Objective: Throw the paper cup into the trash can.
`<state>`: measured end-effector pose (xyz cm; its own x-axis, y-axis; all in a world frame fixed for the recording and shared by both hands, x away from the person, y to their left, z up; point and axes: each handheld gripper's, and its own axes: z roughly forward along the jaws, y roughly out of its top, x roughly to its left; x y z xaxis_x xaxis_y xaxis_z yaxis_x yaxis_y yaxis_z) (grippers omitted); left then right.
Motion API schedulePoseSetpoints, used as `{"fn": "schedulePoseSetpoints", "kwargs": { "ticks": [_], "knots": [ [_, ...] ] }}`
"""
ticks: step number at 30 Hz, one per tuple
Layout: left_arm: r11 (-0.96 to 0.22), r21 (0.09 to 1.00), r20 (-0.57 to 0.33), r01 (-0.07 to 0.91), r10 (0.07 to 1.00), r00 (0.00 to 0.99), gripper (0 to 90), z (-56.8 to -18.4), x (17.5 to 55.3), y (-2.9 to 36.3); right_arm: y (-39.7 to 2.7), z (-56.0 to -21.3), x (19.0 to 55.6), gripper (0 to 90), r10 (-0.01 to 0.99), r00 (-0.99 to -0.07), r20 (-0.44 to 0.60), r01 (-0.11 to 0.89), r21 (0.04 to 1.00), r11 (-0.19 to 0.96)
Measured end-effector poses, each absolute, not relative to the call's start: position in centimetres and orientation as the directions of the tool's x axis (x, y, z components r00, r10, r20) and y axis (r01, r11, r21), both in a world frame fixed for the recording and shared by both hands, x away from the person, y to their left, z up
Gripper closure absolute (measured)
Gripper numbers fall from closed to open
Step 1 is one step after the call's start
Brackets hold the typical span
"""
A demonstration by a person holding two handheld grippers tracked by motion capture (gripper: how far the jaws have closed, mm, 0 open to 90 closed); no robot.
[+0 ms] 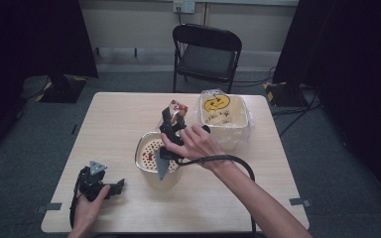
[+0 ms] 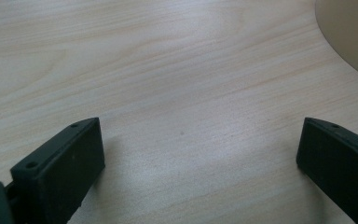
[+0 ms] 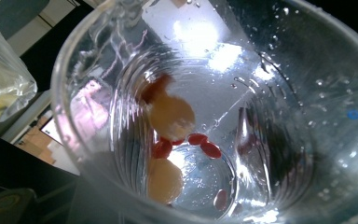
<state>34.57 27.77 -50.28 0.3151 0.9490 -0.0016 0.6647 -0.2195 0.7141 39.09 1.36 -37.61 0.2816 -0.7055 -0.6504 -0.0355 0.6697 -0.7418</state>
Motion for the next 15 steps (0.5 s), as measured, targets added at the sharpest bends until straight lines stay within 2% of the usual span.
{"fn": "schedulePoseSetpoints", "kwargs": {
  "ticks": [8, 15],
  "knots": [
    [-0.219, 0.714, -0.002, 0.665, 0.949, 0.315, 0.3, -50.28, 34.57, 27.77, 1.66, -38.28, 38.75, 47.6, -0.757, 0.31, -0.575, -0.025, -0.801, 0.598],
    [-0.219, 0.714, -0.001, 0.664, 0.949, 0.315, 0.3, -50.28, 34.57, 27.76, 1.7, -38.6, 38.45, 47.7, -0.76, 0.314, -0.569, -0.022, -0.805, 0.593]
  ]
}}
